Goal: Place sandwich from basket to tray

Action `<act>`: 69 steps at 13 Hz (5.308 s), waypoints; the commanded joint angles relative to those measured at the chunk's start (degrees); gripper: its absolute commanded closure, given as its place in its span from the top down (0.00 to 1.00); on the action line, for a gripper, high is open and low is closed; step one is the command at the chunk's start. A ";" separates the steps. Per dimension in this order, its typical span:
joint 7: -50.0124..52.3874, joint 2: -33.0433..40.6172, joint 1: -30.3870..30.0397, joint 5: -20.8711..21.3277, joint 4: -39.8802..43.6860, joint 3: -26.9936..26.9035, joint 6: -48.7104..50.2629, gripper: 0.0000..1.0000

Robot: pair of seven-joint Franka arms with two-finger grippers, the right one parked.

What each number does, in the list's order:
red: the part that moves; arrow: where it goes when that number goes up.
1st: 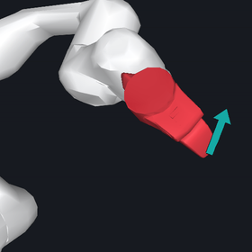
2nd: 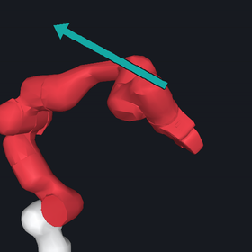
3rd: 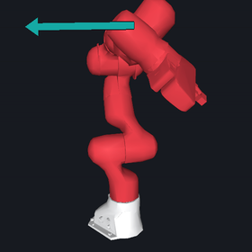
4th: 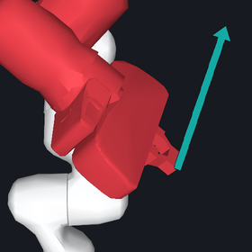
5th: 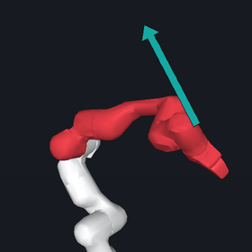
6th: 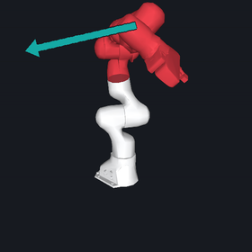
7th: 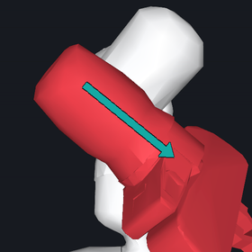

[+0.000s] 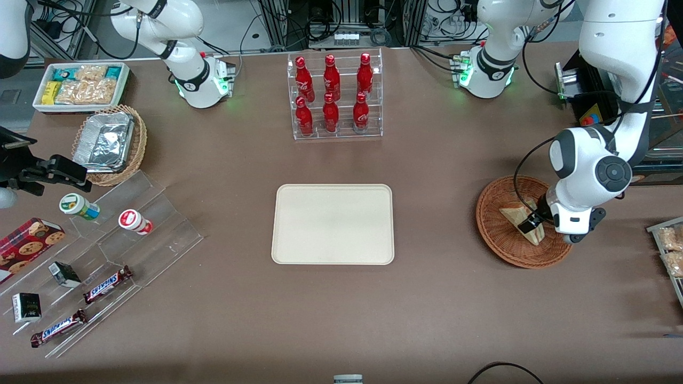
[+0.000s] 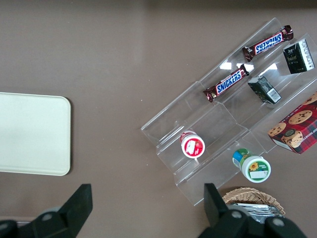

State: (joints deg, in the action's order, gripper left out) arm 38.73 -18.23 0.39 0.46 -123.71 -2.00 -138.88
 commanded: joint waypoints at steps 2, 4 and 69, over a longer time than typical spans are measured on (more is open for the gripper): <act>1.17 -1.89 -0.12 -0.02 -0.21 -0.03 -0.60 1.00; 1.17 -1.89 -0.04 -0.02 -0.30 -0.03 -0.43 0.85; -24.10 10.92 6.95 1.82 26.94 2.23 38.57 1.00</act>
State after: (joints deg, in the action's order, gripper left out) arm 18.88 -12.66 14.00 1.24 -94.41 -4.89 -103.66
